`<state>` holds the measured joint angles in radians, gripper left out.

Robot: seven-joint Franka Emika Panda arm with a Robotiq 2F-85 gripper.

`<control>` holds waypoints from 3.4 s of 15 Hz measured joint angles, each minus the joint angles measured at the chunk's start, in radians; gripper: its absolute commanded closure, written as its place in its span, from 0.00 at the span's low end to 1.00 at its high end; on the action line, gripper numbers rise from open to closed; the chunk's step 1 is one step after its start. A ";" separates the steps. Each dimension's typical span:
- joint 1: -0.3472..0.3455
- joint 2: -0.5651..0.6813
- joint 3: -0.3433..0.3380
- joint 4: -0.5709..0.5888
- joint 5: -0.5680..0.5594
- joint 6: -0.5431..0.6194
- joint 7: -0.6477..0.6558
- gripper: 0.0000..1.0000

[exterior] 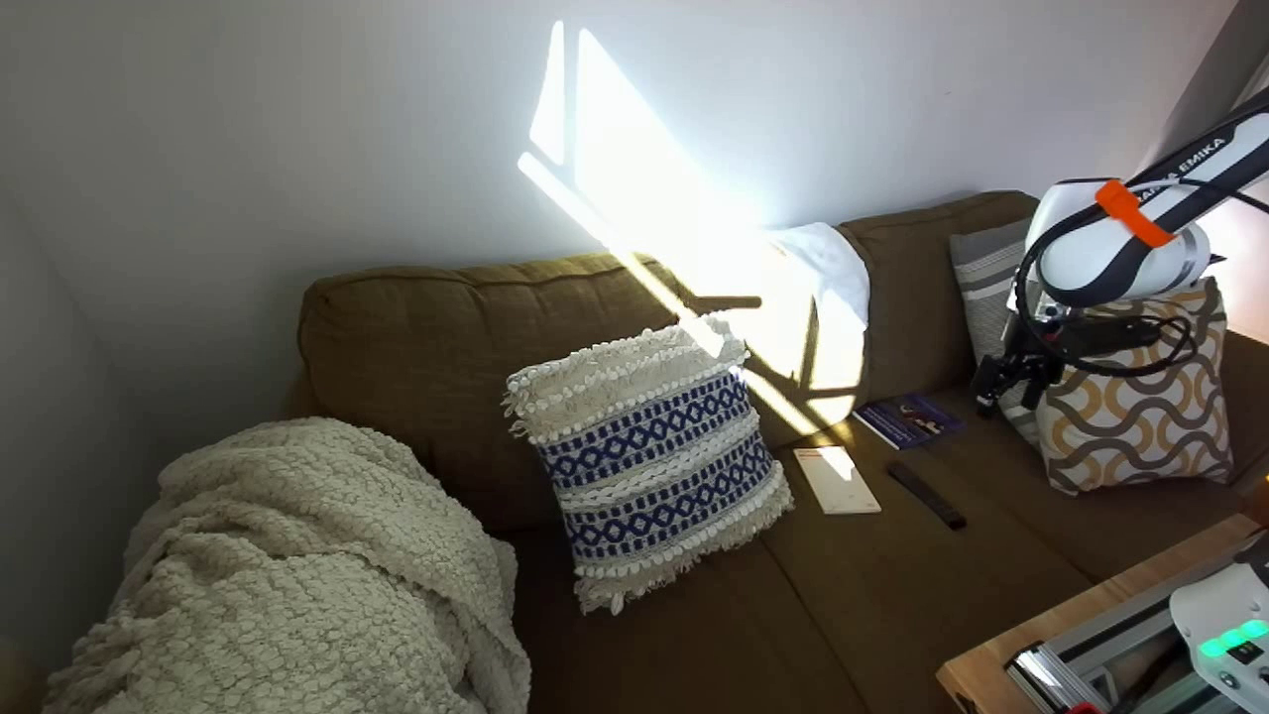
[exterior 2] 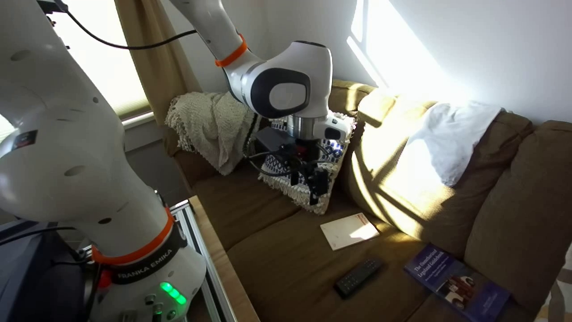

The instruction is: Turn the black remove making it face the right

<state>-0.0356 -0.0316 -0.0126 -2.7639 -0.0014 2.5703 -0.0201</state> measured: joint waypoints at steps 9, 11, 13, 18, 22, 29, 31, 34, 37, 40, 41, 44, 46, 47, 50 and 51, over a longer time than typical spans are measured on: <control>-0.052 0.318 -0.027 0.035 0.040 0.418 -0.092 0.00; -0.052 0.319 -0.025 0.040 0.042 0.418 -0.092 0.00; -0.052 0.319 -0.024 0.041 0.042 0.418 -0.092 0.00; -0.081 0.431 -0.033 0.111 0.034 0.428 -0.099 0.00; -0.148 0.620 -0.031 0.219 0.020 0.429 -0.150 0.00; -0.148 0.854 -0.076 0.384 -0.008 0.427 -0.158 0.00; -0.146 0.861 -0.076 0.392 -0.008 0.427 -0.158 0.00; -0.149 0.863 -0.071 0.397 -0.009 0.427 -0.158 0.00; -0.158 0.915 -0.066 0.456 -0.015 0.427 -0.165 0.00; -0.183 0.996 -0.053 0.545 -0.015 0.436 -0.166 0.00; -0.192 1.022 -0.045 0.576 -0.015 0.436 -0.166 0.00; -0.202 1.098 -0.031 0.660 -0.015 0.436 -0.166 0.00; -0.206 1.140 -0.020 0.708 -0.015 0.448 -0.166 0.00; -0.208 1.158 -0.014 0.728 -0.015 0.463 -0.166 0.00; -0.211 1.198 -0.006 0.775 -0.017 0.480 -0.168 0.00; -0.213 1.207 -0.005 0.788 -0.019 0.480 -0.170 0.00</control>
<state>-0.2482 1.1758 -0.0174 -1.9760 -0.0206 3.0504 -0.1901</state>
